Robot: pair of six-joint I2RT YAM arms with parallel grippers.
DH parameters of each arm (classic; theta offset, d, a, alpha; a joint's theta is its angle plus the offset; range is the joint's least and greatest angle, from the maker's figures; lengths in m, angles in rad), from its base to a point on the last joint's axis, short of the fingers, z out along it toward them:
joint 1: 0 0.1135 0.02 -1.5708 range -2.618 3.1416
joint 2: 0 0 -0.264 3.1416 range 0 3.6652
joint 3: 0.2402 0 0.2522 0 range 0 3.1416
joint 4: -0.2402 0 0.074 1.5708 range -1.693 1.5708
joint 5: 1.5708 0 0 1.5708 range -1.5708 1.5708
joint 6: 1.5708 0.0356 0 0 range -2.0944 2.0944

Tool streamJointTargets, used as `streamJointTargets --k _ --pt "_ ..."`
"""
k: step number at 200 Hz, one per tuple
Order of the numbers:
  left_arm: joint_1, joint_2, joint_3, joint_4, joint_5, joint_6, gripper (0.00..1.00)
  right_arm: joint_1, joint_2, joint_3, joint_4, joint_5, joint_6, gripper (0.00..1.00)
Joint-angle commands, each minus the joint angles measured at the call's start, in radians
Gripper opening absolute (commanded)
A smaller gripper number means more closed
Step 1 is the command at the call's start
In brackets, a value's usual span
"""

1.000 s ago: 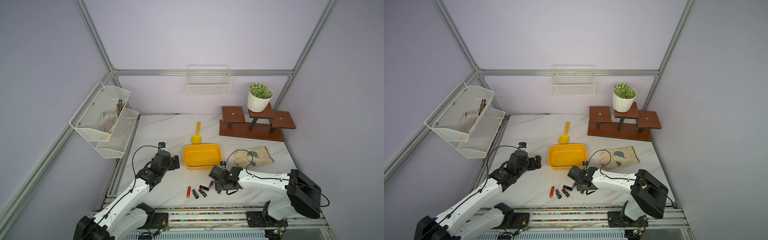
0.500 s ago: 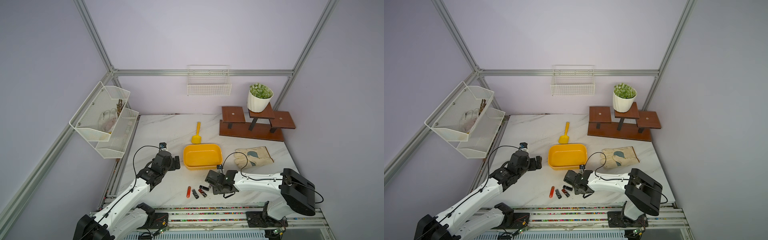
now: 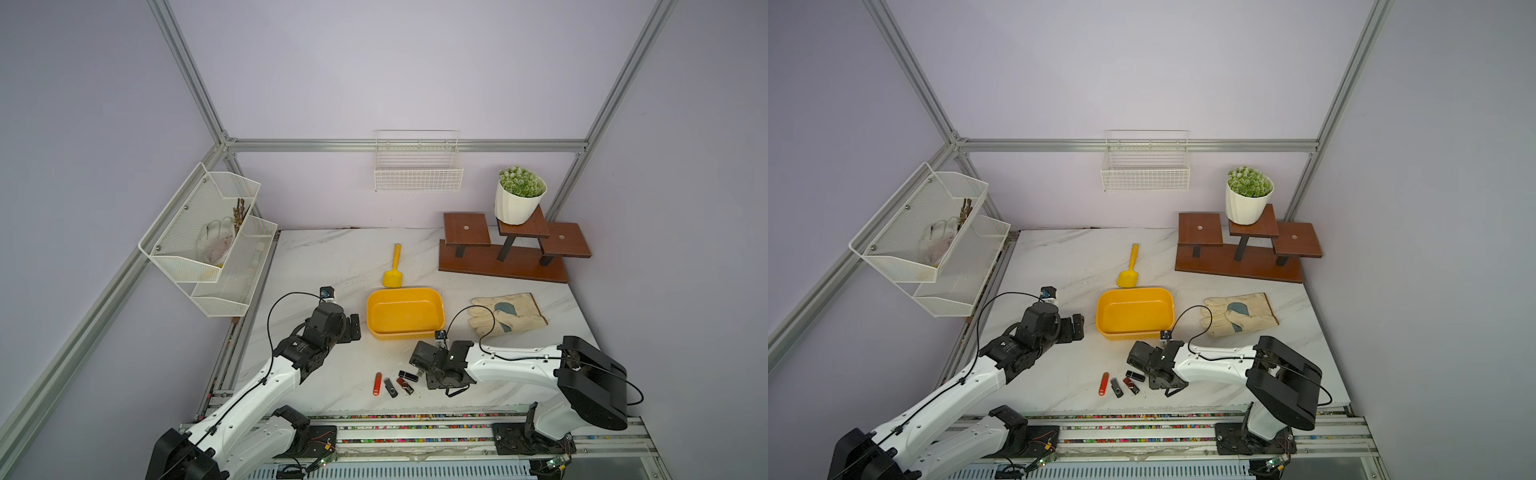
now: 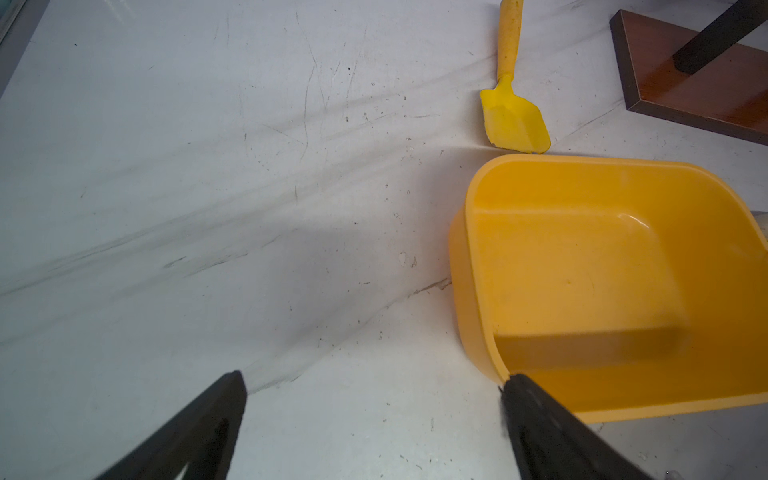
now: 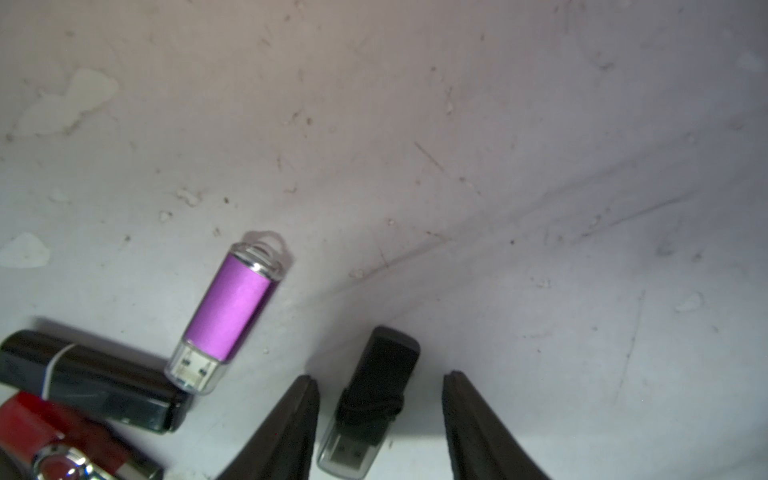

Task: Put the usb flash drive into the storage box
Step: Pick up the USB flash from the center of the board.

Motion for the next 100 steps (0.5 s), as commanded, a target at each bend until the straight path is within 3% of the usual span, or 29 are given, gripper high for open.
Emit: streamJointTargets --k 1,100 --pt "-0.004 0.000 -0.017 0.002 -0.018 -0.013 1.00 0.011 -0.013 -0.024 -0.024 0.001 0.038 0.53" --pt "-0.015 0.017 -0.009 -0.017 -0.018 -0.018 1.00 0.020 -0.020 -0.051 -0.001 -0.018 0.079 0.42"
